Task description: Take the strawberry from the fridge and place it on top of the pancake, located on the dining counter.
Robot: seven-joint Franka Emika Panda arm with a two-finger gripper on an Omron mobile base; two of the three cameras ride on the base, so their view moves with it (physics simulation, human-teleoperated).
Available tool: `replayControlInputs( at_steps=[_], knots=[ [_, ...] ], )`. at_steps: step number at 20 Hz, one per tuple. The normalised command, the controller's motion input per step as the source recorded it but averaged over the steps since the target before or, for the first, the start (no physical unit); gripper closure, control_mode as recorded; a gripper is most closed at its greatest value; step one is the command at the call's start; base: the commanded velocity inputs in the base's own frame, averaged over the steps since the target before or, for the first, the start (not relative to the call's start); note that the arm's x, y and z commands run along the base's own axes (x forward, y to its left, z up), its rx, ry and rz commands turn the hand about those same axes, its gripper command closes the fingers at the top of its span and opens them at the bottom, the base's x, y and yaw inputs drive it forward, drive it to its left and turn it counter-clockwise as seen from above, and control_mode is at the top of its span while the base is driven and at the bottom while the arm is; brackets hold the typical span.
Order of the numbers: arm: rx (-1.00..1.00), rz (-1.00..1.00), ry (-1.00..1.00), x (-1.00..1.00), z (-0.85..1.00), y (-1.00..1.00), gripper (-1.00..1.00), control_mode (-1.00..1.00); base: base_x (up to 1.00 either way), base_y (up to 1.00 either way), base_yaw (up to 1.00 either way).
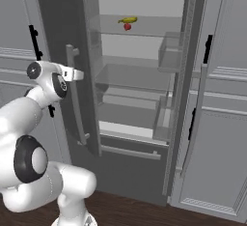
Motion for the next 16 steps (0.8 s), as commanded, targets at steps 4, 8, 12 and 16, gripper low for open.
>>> replayControlInputs(
  at_steps=[4,8,12,16],
  knots=[
    [-0.08,-0.03,0.07,-0.37,0.00,0.99,1.00,-1.00,0.00,0.00,0.00],
    [-0.15,-0.01,0.12,-0.21,0.00,1.00,-1.00,-1.00,0.00,0.00,0.00],
    [-0.14,0.02,0.13,-0.19,-0.07,0.76,-1.00,-1.00,0.00,0.00,0.00],
    [0.10,0.00,-0.11,-0.96,0.02,-0.16,-1.00,-1.00,0.00,0.00,0.00]
  ],
)
